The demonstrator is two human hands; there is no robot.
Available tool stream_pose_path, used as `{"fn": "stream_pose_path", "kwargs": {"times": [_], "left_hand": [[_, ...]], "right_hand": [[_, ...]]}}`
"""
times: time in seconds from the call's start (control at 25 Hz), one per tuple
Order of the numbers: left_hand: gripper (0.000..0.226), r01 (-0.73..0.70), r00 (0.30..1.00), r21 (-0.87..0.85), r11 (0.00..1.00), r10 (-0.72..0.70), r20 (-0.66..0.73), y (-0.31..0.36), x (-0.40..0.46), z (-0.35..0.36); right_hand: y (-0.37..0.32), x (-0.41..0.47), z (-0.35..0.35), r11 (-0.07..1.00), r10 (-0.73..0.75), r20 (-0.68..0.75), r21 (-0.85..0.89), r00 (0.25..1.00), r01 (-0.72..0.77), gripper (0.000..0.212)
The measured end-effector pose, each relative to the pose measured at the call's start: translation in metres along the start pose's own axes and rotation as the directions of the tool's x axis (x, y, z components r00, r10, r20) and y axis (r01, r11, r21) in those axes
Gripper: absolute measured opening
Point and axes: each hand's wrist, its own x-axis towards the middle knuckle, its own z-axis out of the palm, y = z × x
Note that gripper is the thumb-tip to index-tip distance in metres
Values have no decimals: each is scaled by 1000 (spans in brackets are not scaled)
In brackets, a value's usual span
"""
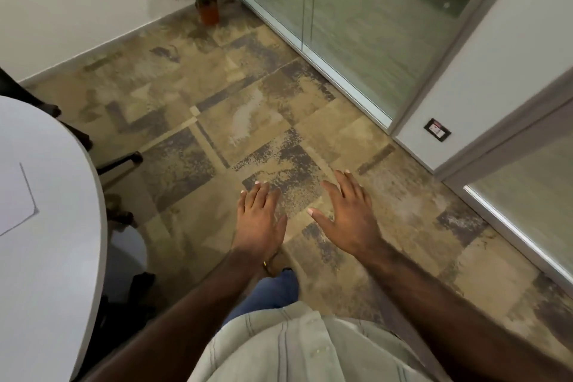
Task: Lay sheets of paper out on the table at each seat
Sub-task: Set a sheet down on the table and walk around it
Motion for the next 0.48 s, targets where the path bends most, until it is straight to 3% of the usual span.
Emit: {"fn": "stream_pose_path", "kwargs": {"times": [0.28, 0.48], "left_hand": [[63, 48, 999, 15, 999, -48, -18, -74, 110, -49], [62, 157, 985, 22, 987, -155, -73, -120, 168, -75]], "right_hand": [[-53, 135, -5, 991, -123, 21, -49, 992, 124, 79], [-87, 227, -1, 976, -211, 34, -50, 977, 213, 77]]}}
